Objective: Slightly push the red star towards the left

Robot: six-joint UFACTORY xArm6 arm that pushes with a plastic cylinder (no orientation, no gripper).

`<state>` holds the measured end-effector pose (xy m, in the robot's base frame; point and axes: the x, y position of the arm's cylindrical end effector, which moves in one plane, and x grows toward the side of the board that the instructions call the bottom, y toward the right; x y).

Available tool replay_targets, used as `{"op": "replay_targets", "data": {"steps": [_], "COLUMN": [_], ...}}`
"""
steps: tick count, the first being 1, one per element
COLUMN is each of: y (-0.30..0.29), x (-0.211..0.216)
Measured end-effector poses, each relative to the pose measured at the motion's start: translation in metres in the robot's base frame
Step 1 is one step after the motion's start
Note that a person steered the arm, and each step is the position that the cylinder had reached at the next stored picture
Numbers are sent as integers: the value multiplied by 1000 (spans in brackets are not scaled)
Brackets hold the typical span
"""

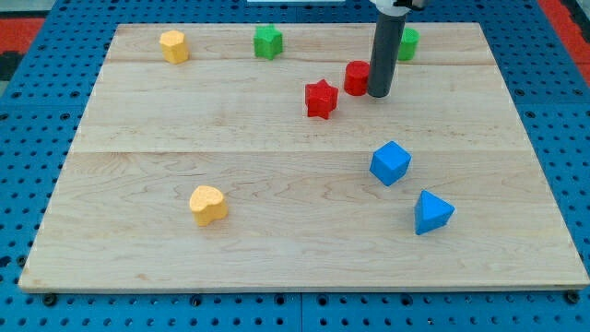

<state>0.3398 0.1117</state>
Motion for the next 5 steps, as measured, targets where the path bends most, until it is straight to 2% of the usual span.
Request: {"op": "replay_targets", "data": {"steps": [2, 4, 5], "y": [-19, -71, -66], "x": [25, 27, 28]}}
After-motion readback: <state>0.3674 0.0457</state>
